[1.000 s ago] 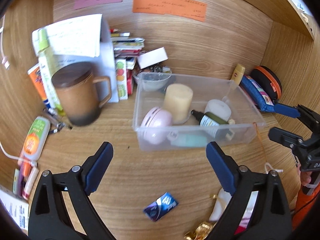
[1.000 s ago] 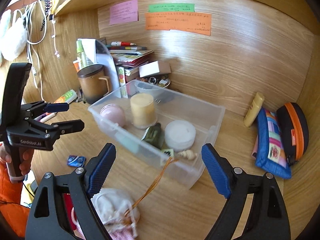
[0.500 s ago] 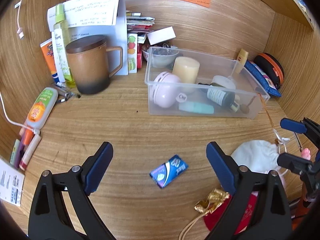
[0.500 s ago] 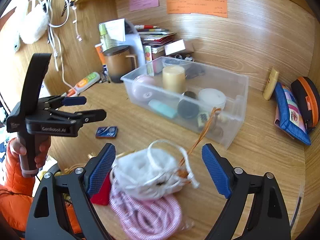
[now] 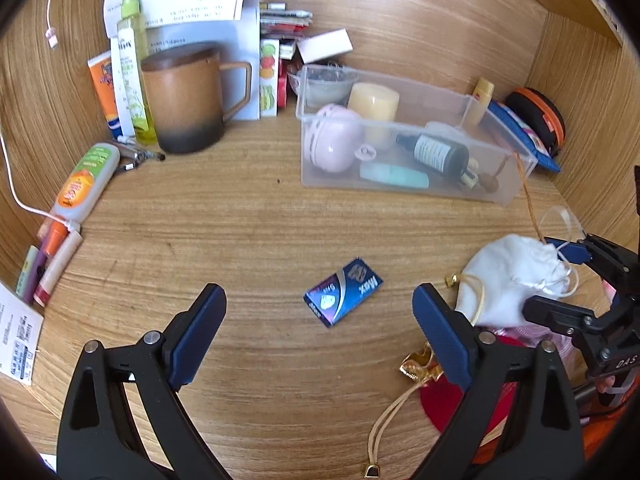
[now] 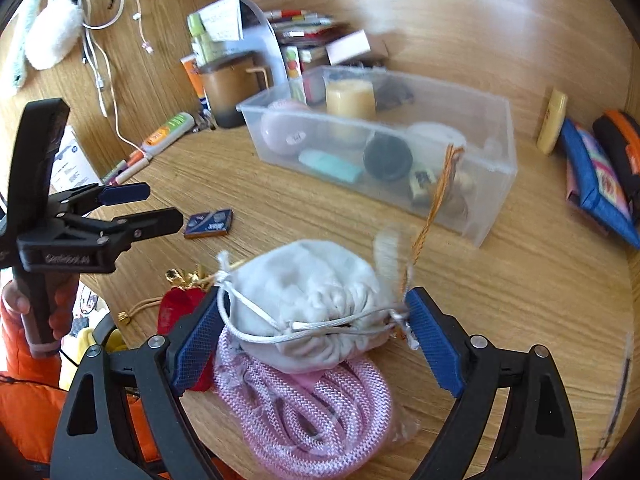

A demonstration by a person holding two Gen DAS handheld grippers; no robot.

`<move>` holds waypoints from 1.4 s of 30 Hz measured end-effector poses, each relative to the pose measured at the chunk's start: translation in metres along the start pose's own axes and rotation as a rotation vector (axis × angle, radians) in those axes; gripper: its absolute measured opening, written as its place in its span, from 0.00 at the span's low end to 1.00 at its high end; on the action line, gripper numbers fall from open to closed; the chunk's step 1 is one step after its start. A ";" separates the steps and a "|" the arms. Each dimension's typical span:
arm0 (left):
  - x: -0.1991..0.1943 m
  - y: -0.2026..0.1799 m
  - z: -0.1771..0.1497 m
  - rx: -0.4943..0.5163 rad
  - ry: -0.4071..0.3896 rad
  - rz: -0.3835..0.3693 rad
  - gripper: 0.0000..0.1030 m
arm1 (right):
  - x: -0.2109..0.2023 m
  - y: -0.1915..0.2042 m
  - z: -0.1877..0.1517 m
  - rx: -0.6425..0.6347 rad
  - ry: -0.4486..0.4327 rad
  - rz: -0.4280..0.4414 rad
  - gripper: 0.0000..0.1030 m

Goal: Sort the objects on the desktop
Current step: 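Grasp the white drawstring pouch with the right gripper while the left gripper approaches the blue Max pack, then lift the white pouch with the right gripper while the left gripper grasps the blue Max pack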

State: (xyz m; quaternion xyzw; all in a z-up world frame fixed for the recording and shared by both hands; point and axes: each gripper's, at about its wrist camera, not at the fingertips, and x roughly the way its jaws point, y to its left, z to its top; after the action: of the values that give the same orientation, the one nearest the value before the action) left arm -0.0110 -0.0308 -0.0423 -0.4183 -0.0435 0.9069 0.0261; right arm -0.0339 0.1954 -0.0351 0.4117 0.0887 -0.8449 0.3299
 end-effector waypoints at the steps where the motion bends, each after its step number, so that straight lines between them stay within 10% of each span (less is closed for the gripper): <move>1: 0.002 0.000 -0.001 -0.001 0.006 0.000 0.92 | 0.004 0.000 0.000 0.003 0.012 0.003 0.90; 10: 0.016 0.000 -0.002 -0.006 0.042 -0.013 0.92 | 0.026 0.004 0.003 -0.021 0.046 0.022 0.92; 22: 0.027 0.000 0.001 -0.018 0.031 0.021 0.92 | 0.016 -0.005 0.008 -0.022 -0.001 0.020 0.71; 42: 0.040 -0.023 0.000 0.025 0.041 0.114 0.66 | -0.028 -0.056 0.022 0.062 -0.152 -0.066 0.70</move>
State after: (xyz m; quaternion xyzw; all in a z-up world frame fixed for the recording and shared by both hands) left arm -0.0370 -0.0046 -0.0701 -0.4384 -0.0075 0.8986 -0.0194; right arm -0.0708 0.2420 -0.0065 0.3532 0.0507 -0.8865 0.2945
